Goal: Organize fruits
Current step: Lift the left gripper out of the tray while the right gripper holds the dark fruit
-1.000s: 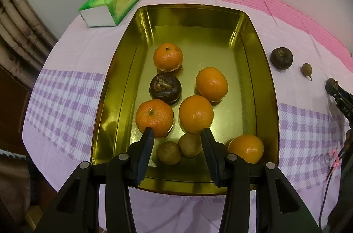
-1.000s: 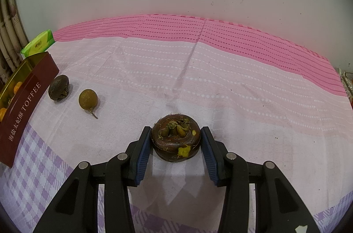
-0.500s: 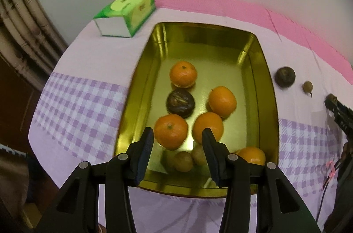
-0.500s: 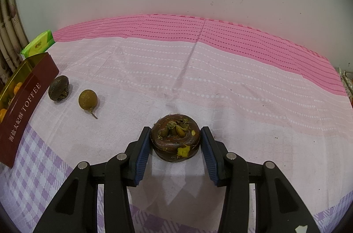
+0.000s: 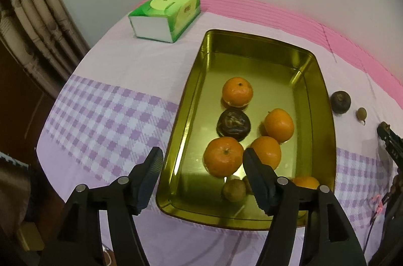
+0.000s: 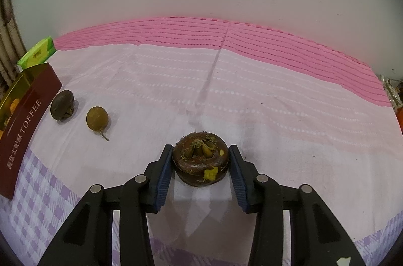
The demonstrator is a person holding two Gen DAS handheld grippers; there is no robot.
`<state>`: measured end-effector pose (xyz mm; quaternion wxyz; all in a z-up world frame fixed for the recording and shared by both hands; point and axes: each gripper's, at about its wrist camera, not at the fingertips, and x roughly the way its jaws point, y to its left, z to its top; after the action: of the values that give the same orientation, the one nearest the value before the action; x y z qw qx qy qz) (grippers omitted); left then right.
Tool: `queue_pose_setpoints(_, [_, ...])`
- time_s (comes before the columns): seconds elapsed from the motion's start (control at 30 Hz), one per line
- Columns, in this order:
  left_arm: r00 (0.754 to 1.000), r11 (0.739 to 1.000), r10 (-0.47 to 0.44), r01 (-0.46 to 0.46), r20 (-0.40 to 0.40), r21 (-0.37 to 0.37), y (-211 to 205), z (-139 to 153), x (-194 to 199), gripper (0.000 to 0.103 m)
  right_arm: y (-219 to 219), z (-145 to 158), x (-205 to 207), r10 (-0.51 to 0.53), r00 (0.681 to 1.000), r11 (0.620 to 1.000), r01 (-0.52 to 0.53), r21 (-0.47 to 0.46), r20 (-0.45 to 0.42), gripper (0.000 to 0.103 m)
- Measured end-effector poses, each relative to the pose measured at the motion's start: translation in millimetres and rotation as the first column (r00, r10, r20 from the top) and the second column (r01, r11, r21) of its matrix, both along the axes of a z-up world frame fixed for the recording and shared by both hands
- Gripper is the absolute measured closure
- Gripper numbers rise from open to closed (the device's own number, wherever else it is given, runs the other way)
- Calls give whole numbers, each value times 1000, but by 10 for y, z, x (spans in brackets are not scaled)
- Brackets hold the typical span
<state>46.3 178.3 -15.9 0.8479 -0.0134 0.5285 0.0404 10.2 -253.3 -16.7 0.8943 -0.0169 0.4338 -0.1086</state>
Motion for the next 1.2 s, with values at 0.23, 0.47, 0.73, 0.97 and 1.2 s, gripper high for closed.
queue_pose_setpoints(0.23, [1000,1000,8,-8,21,19,19,-17,-19,28,74,28,27,-12,1000,999,12,-35,-15,63])
queue_pose_setpoints(0.47, [1000,1000,6,-6,27,-1,36,-16,-28,25,226,147,14,16,1000,999,-17,-49,-14,63])
queue_pose_setpoints(0.73, [998,1000,23,-23,50,9,47,37,-42,19,611,286,52,106,994,994,-106,-30,8,63])
queue_pose_setpoints(0.97, [998,1000,25,-26,56,10,50,57,-46,18,944,394,81,193,981,981,-192,-12,28,63])
queue_pose_setpoints(1.2, [998,1000,26,-27,58,9,55,70,-45,17,1107,432,118,230,973,973,-230,-9,17,63])
